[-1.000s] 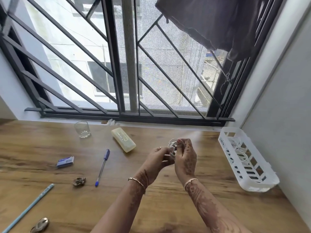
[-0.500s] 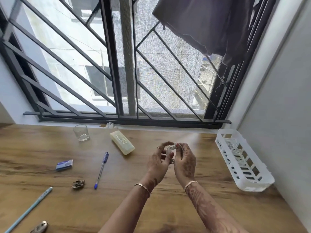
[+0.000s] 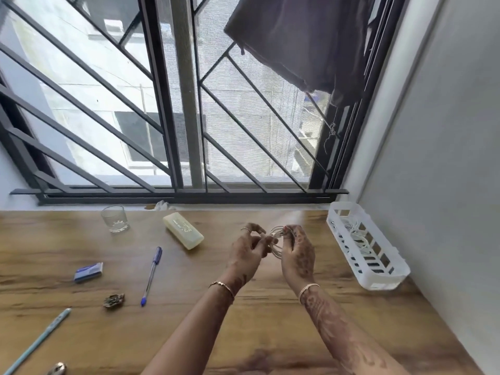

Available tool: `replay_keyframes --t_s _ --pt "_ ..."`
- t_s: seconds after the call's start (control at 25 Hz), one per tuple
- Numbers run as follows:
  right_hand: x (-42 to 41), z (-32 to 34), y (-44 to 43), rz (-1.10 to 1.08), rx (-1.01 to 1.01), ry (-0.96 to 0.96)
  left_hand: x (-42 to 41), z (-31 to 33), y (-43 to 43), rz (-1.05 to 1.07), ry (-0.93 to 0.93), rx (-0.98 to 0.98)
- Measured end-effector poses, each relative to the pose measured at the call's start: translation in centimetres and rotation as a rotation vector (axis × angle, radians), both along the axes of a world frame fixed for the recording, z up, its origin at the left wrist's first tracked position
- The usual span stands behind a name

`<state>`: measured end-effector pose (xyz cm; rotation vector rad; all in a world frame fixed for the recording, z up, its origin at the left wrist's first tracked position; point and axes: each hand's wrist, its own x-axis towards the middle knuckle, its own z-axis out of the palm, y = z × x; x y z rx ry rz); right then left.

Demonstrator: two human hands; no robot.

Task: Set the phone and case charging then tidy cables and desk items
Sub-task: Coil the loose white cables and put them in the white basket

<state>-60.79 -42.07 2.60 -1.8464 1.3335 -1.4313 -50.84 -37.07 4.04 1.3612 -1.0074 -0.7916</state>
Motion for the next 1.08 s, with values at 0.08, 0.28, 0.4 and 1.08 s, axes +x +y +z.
replay_keyframes --t_s 0.08,0.28,0.4,1.08 --pt "-0.7 0.2 0.1 -0.005 0.014 -0.012 -0.5 0.1 -0.3 -0.005 -0.006 0.030" --pt "-1.9 1.1 0.7 0.063 0.036 0.032 -1.3 0.6 -0.1 -0.042 0.201 0.014" --pt "-3.6 1.5 1.2 0.087 0.069 0.110 -1.7 1.6 0.1 -0.212 0.318 0.063" --pt "-14.7 2.7 -2.2 0.049 0.460 -0.255 -11.6 2.3 -4.7 -0.195 0.341 0.181"
